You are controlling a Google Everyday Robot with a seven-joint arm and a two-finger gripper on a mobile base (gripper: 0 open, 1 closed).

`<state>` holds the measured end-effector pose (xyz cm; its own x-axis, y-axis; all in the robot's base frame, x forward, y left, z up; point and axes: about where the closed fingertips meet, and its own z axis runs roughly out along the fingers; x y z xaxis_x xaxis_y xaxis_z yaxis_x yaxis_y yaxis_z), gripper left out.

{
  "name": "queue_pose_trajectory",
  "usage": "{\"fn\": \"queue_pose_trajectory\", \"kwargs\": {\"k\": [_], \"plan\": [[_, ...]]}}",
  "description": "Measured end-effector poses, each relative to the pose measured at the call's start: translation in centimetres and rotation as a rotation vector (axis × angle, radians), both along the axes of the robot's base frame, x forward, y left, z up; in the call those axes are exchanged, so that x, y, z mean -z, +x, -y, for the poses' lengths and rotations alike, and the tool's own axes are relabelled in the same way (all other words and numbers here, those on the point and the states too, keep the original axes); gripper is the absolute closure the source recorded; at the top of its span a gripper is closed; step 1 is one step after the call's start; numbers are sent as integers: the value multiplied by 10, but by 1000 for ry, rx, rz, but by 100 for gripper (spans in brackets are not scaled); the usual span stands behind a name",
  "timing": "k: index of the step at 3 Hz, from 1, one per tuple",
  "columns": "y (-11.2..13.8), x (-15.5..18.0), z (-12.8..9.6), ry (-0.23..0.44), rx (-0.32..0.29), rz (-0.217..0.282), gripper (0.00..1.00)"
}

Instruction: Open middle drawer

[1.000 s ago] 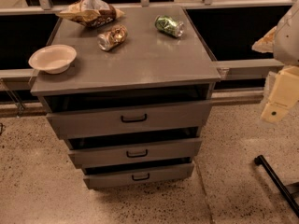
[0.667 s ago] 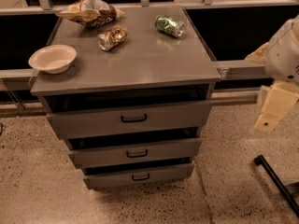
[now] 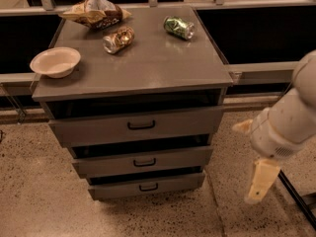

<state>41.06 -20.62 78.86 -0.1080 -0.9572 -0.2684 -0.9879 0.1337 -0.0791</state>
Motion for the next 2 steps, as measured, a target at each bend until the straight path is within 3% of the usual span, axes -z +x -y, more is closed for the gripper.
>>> {"fn": "queue_pose_trajectory", "kwargs": {"k": [1, 2], "plan": [[-21, 31, -1, -9, -14, -66, 0], [-21, 31, -1, -9, -14, -66, 0]]}}
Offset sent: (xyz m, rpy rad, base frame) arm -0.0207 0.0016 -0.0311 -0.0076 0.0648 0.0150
